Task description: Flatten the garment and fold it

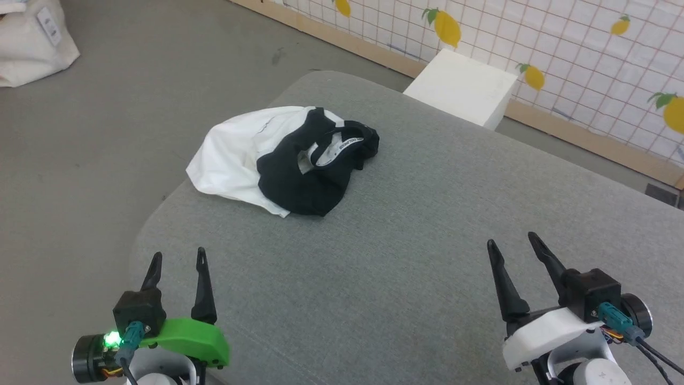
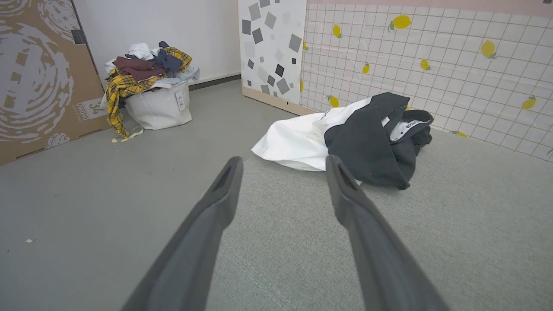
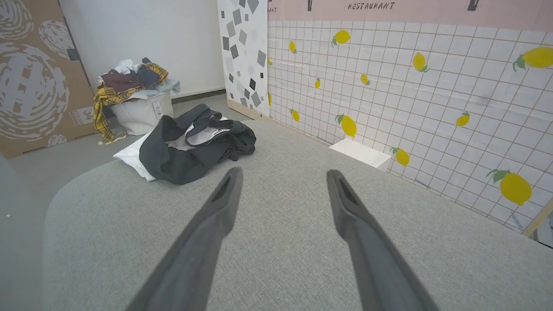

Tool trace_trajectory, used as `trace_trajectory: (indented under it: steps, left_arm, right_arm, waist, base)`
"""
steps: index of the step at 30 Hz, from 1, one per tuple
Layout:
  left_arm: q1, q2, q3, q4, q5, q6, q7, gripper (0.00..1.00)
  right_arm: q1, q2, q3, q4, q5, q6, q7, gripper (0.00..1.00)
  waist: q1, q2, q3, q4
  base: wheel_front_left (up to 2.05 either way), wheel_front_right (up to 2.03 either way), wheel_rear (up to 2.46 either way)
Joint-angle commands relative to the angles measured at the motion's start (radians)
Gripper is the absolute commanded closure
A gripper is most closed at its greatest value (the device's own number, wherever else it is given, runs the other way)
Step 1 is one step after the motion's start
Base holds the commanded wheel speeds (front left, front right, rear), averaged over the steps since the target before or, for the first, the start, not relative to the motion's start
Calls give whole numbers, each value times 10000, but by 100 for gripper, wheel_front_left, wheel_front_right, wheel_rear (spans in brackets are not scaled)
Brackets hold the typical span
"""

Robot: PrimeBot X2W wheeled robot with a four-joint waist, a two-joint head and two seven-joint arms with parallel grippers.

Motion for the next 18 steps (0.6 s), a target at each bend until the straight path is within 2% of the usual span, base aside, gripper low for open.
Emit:
trace_trajectory:
  steps: [1,11,18]
  left_arm:
    - [-37,100,-58,65,-125,94,-111,0]
    - [-96,183,-139,140,-534,240,-323,0]
    - [-1634,525,-152,159,-1064,-198,-92,0]
  right_arm:
    - [-169,16,10,48,77,-14,-105,0]
    - [-268,18,92,94,99,-15,-142,0]
    - [-789,20,324,-229,-257,-16,87,0]
  waist:
    - [-1,0,-6,144]
    - [-1,0,128,599]
    - [-1,0,1097,318]
  base:
    - [0,0,0]
    - [0,0,0]
    - [0,0,0]
